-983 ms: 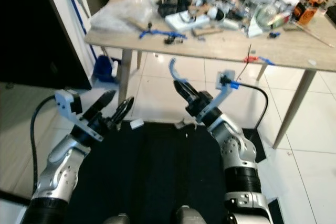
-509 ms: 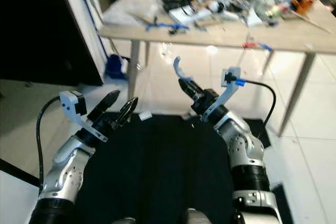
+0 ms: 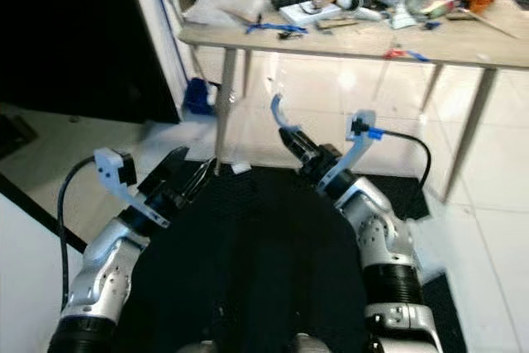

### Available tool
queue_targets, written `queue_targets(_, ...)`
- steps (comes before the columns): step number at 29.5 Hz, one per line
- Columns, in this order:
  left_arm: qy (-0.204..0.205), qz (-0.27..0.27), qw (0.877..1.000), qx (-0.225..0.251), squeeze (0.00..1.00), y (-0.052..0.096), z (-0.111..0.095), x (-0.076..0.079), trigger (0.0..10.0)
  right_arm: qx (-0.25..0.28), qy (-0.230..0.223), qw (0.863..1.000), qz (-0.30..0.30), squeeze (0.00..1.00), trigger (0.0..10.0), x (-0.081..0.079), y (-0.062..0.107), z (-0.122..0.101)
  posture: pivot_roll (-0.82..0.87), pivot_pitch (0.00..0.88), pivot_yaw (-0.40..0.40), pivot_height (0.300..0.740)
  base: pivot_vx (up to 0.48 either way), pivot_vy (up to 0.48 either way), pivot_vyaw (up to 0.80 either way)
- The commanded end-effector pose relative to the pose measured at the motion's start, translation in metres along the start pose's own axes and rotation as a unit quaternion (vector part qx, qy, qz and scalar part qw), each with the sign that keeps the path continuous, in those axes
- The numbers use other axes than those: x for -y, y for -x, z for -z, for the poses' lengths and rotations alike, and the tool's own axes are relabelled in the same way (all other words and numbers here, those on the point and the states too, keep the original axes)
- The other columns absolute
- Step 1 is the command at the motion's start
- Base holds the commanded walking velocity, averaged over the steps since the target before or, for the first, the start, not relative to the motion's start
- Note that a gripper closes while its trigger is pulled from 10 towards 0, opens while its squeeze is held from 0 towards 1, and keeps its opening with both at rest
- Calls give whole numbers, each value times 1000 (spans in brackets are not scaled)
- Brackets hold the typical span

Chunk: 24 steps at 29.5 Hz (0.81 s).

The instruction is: Picking trash to rubbish bin

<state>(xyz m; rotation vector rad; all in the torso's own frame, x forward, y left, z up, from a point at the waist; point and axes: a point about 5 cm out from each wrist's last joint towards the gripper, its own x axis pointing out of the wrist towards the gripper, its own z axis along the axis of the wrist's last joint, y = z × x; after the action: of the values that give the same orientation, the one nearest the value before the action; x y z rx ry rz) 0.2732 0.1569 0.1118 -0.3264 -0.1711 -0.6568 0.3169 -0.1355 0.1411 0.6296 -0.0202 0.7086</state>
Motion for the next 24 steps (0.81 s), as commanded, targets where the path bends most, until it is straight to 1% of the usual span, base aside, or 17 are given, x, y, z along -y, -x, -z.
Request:
queue_targets(1,2,-5,1000,-5,0,4,3,-1,10000,-2,-3,1000,-4,0,10000,-2,-2,4,48,0,-27,740,-334,0,0)
queue_targets(16,5,-4,1000,-2,0,3,4,0,10000,-5,-4,1000,-3,0,10000,-1,-1,5,51,0,-29,740,-329,0,0)
queue_targets(21,11,-3,1000,2,0,3,4,0,10000,-11,-6,1000,-3,0,10000,-1,-1,7,51,0,-28,740,0,0,0)
queue_targets(24,13,-3,1000,3,0,3,4,0,10000,-20,-4,1000,-5,0,10000,0,-1,8,51,0,-30,740,0,0,-608)
